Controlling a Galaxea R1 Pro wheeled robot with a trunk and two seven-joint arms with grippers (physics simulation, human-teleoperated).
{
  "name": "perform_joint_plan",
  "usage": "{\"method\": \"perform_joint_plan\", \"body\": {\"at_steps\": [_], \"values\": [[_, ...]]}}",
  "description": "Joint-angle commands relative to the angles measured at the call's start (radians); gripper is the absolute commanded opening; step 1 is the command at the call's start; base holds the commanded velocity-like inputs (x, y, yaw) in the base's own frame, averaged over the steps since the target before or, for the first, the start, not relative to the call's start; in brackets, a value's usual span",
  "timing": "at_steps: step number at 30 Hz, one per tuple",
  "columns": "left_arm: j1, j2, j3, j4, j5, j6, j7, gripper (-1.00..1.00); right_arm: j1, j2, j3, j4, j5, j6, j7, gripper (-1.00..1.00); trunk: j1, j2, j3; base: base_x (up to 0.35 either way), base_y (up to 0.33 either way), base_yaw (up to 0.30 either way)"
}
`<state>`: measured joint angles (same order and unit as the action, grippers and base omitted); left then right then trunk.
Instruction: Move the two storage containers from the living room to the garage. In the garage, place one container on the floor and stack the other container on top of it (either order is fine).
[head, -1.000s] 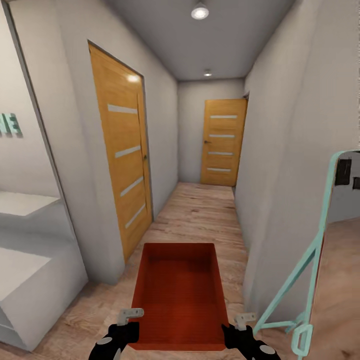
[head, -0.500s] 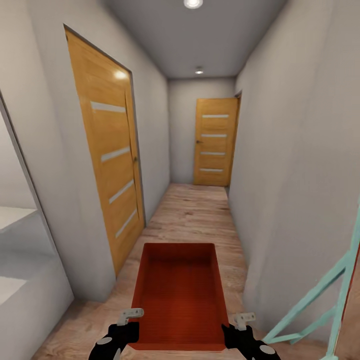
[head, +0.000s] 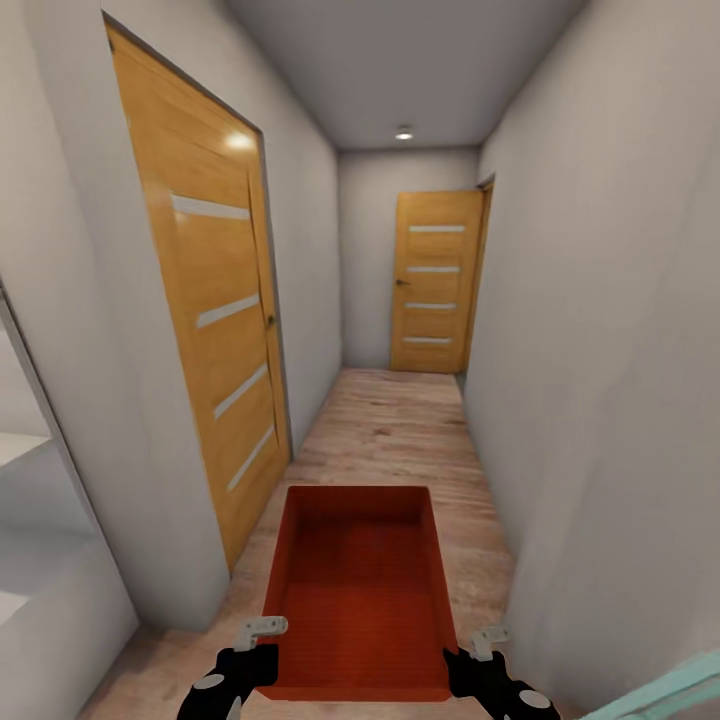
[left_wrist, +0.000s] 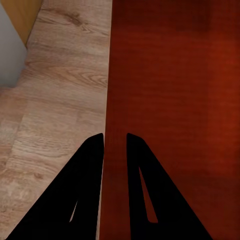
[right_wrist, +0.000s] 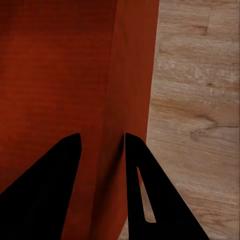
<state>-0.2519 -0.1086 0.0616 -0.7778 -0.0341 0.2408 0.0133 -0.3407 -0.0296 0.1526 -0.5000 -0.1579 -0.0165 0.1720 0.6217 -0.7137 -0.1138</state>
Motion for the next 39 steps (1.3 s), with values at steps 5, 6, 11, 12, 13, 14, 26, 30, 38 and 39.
{"method": "perform_joint_plan", "body": {"at_steps": [5, 6, 11, 12, 13, 14, 26, 30, 38, 39], "values": [[-0.001, 0.0, 0.052, -0.012, -0.003, 0.006, 0.004, -1.0, 0.0, -0.003, 0.024, 0.0, 0.077, -0.002, 0.023, -1.0, 0.001, -0.001, -0.002, 0.322, 0.082, 0.0], [-0.001, 0.0, 0.052, -0.012, -0.003, 0.006, 0.004, -1.0, 0.0, -0.003, 0.024, 0.0, 0.077, -0.002, 0.023, -1.0, 0.001, -0.001, -0.002, 0.322, 0.106, 0.0], [-0.001, 0.0, 0.052, -0.012, -0.003, 0.006, 0.004, -1.0, 0.0, -0.003, 0.024, 0.0, 0.077, -0.002, 0.023, -1.0, 0.001, -0.001, -0.002, 0.322, 0.112, 0.0], [-0.001, 0.0, 0.052, -0.012, -0.003, 0.006, 0.004, -1.0, 0.0, -0.003, 0.024, 0.0, 0.077, -0.002, 0.023, -1.0, 0.001, -0.001, -0.002, 0.322, 0.113, 0.0], [-0.001, 0.0, 0.052, -0.012, -0.003, 0.006, 0.004, -1.0, 0.0, -0.003, 0.024, 0.0, 0.077, -0.002, 0.023, -1.0, 0.001, -0.001, -0.002, 0.322, 0.108, 0.0], [-0.001, 0.0, 0.052, -0.012, -0.003, 0.006, 0.004, -1.0, 0.0, -0.003, 0.024, 0.0, 0.077, -0.002, 0.023, -1.0, 0.001, -0.001, -0.002, 0.322, 0.067, 0.0], [-0.001, 0.0, 0.052, -0.012, -0.003, 0.006, 0.004, -1.0, 0.0, -0.003, 0.024, 0.0, 0.077, -0.002, 0.023, -1.0, 0.001, -0.001, -0.002, 0.324, 0.007, 0.0], [-0.001, 0.0, 0.052, -0.012, -0.004, 0.006, 0.004, -1.0, 0.0, -0.003, 0.024, 0.0, 0.077, -0.002, 0.023, -1.0, 0.001, -0.001, -0.002, 0.327, 0.0, 0.0], [-0.001, 0.0, 0.052, -0.012, -0.004, 0.006, 0.004, -1.0, 0.0, -0.003, 0.024, 0.0, 0.077, -0.002, 0.023, -1.0, 0.001, -0.001, -0.002, 0.327, 0.0, -0.115], [-0.001, 0.0, 0.052, -0.012, -0.004, 0.006, 0.004, -1.0, 0.0, -0.003, 0.024, 0.0, 0.077, -0.002, 0.023, -1.0, 0.001, -0.001, -0.002, 0.327, 0.0, -0.251]]}}
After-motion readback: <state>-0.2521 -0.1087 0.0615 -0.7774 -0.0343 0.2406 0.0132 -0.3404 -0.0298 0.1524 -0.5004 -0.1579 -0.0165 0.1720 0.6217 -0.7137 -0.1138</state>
